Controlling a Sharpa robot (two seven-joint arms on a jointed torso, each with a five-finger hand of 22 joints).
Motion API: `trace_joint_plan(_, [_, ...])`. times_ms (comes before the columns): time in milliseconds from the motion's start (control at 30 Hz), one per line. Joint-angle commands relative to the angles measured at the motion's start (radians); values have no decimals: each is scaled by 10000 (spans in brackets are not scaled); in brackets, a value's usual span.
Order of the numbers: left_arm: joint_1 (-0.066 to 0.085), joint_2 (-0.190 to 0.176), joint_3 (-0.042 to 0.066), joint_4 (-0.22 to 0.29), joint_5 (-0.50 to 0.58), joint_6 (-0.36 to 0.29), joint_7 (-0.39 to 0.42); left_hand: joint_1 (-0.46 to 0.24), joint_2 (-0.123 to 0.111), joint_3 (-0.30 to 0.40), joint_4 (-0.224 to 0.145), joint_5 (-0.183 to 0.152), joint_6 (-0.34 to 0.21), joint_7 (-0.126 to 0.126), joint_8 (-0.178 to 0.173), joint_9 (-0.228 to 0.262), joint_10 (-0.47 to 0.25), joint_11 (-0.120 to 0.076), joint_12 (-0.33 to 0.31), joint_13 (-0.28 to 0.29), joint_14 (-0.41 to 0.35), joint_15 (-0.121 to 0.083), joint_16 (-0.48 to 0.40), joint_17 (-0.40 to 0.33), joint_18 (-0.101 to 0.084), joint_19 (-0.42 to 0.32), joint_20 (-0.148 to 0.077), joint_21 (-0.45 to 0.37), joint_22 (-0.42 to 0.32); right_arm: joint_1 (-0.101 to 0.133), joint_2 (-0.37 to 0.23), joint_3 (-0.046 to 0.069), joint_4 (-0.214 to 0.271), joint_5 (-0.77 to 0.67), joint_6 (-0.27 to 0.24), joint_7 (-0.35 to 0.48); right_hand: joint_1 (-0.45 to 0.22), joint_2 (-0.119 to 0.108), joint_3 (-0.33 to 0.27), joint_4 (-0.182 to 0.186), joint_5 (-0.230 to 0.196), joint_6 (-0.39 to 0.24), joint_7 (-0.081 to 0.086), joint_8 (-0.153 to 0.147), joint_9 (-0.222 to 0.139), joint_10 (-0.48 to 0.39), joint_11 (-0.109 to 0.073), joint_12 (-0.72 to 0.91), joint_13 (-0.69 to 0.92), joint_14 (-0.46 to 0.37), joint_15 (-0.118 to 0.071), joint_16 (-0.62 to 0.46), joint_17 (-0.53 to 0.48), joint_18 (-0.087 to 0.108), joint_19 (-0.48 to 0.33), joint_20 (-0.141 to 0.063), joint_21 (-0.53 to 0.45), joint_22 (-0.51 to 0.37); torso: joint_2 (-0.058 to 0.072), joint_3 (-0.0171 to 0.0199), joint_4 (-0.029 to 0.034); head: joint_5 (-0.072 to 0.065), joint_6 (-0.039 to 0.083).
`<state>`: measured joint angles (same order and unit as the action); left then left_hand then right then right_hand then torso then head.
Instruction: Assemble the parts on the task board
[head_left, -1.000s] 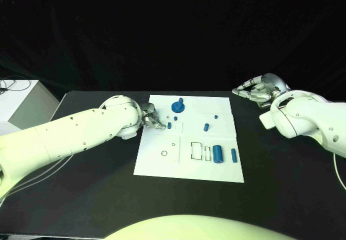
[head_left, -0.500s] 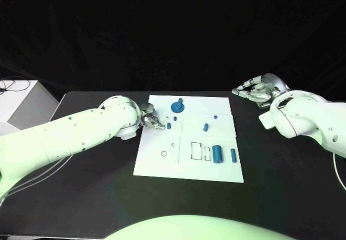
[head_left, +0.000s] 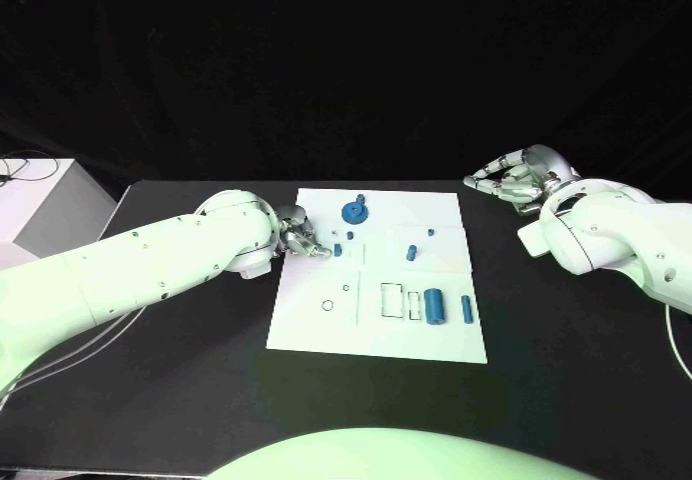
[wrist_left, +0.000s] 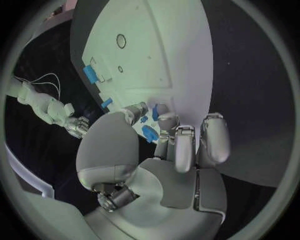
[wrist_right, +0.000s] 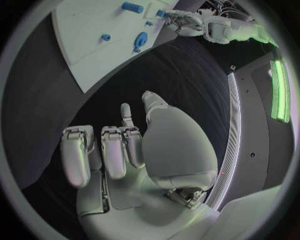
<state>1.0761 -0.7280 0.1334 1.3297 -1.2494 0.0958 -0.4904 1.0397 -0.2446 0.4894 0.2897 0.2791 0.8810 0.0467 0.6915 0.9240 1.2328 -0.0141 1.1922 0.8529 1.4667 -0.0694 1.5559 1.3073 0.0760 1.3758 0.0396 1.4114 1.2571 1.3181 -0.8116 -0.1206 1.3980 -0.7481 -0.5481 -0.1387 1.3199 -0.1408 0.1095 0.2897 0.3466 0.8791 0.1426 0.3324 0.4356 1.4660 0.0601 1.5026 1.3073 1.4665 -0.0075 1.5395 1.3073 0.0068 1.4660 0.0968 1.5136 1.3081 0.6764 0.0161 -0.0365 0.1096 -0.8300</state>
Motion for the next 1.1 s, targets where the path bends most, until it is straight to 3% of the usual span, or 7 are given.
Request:
trace_joint_plan(33, [-60, 4, -15, 1, 267, 343, -125, -16, 19, -218, 21, 49, -9, 86, -61, -31, -71, 9, -35, -15, 914, 14, -30, 2302, -28, -77, 26, -63, -5, -9, 0, 3, 8, -52, 81, 56, -100, 31, 54, 15, 34, -98, 6, 35, 11, 136, 25, -43, 1733, 809, -42, -65, 1600, 85, 792, -57, -28, 2206, -4, 6, -5, 6, -2])
trace_joint_plan(233, [-60, -10, 28, -33, 310, 275, -139, -289, 100, -657, 29, 20, -14, 94, -64, -62, -85, 21, -31, -31, 911, 26, -34, 2294, -25, -80, 36, -74, -10, -12, -6, 3, 7, -53, 80, 54, -100, 31, 54, 15, 34, -98, 6, 35, 11, 136, 25, -43, 1733, 809, -42, -65, 1600, 85, 792, -57, -28, 2206, -8, 10, -3, 0, -16])
trace_joint_plan(567, [-60, -40, 137, -17, 431, 262, -152, -194, 722, -706, 2, 184, -45, 66, -75, -107, -96, -2, -25, -44, 912, 11, -32, 2297, -23, -78, 29, -84, -7, -13, 1, 3, 2, -53, 89, 51, -116, 23, 80, 7, 42, -102, 5, 32, 38, 129, 24, -48, 1726, 806, -42, -71, 1585, 87, 790, -57, -35, 2202, -10, 10, -3, 4, -14])
trace_joint_plan(1100, [-60, -41, 181, -42, 709, 254, -147, 121, 979, -497, 41, 225, -125, 92, -98, -144, -188, 16, -75, -136, 885, 23, -68, 2232, 1, -153, 30, -151, -106, -17, 3, 3, 0, -63, 103, 35, -115, 22, 84, 6, 44, -103, 5, 31, 42, 141, 24, -39, 1737, 807, -42, -70, 1590, 88, 788, -57, -40, 2199, -10, 5, -4, 11, -36])
